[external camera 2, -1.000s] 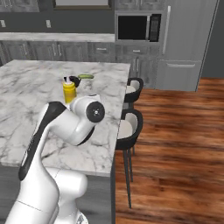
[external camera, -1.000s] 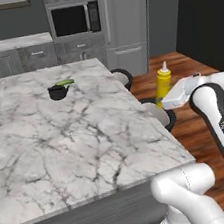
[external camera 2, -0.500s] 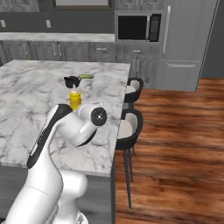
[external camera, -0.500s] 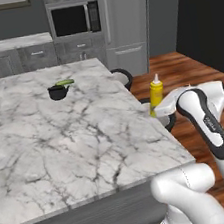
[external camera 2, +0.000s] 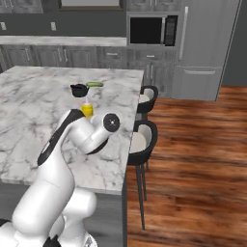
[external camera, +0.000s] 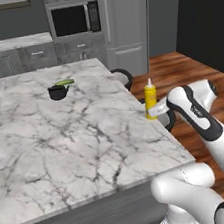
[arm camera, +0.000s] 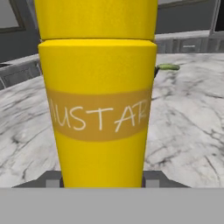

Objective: Move the shaker and mustard from the cabinet to the dining counter.

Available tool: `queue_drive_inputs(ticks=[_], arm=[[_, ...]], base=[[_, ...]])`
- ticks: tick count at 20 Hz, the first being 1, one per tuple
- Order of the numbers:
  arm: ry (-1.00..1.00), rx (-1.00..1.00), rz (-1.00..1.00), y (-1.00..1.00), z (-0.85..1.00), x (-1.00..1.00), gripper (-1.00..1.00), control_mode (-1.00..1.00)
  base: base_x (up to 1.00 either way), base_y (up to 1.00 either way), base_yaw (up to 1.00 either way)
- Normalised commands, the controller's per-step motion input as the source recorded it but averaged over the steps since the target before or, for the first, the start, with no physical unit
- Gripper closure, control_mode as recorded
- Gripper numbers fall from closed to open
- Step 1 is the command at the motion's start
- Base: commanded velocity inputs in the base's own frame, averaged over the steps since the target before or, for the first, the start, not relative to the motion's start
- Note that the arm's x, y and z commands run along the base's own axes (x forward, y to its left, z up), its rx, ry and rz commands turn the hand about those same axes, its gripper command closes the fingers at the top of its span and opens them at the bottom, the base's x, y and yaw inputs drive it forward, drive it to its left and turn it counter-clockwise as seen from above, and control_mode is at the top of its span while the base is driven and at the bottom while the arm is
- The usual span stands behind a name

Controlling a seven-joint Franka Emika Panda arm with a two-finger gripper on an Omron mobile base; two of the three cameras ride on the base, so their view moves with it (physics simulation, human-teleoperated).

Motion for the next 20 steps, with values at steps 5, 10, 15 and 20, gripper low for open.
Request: queue_drive_inputs(ticks=[5, 10, 15, 20], arm=[[0.03, 0.00, 0.00, -0.08, -0.21, 0.18, 1.00, -1.00], [0.00, 0.00, 0.00, -0.07, -0.12, 0.06, 1.00, -1.00], [0.09, 0.00, 0.03, 0.00, -0.23, 0.35, 1.00, -1.00], [0.07, 0.00, 0.09, 0.00, -0.23, 0.43, 1.00, -1.00]], base=[[0.00, 0.00, 0.00], [0.00, 0.00, 0.00], [0.00, 0.00, 0.00], [0.00, 0.00, 0.00]])
